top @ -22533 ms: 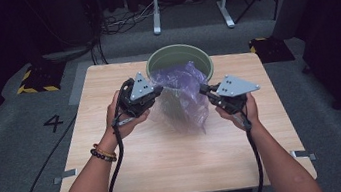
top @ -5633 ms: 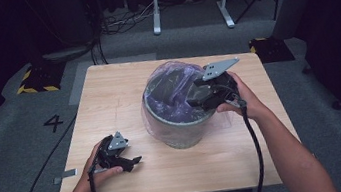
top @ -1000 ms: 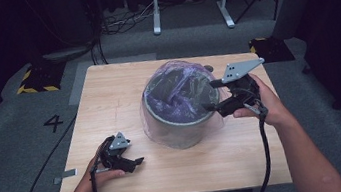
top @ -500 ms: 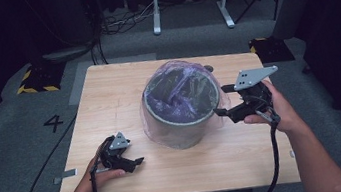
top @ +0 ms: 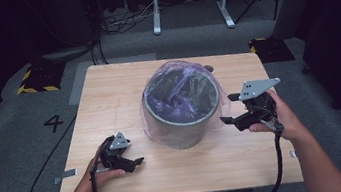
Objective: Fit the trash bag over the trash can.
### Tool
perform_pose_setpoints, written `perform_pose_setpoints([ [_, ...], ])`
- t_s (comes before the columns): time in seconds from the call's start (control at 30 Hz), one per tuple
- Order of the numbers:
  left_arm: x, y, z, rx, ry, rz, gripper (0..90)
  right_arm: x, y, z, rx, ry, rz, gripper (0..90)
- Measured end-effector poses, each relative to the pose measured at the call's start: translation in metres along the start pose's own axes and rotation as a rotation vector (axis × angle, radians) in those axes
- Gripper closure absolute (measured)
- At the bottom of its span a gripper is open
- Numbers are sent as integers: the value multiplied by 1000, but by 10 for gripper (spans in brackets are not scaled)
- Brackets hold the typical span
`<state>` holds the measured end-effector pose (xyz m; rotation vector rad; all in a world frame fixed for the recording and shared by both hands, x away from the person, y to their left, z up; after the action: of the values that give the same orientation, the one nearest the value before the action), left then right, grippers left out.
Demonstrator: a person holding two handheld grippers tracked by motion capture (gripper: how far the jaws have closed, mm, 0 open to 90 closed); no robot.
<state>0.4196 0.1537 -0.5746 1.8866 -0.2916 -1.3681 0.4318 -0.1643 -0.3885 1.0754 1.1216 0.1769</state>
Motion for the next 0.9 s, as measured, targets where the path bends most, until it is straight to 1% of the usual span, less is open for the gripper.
perform_pose_setpoints([
  [0.37,0,0,0,1,0,0,120,12,-24,5,12,-17,-36,229],
  [0.6,0,0,0,1,0,0,120,19,-43,8,16,-27,-62,229],
  [0.9,0,0,0,1,0,1,120,28,-69,15,47,-27,-83,227],
])
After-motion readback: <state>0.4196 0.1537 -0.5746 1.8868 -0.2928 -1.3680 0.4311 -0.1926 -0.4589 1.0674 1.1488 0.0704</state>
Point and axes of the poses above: each handheld gripper's, and its own axes: x roughly forward along the jaws, y roughly out of its top, z roughly to its right, the point moved 10 cm from there along x, roughly forward along the jaws, and after that the axes turned 11 degrees about x, right-handed, at the moved point
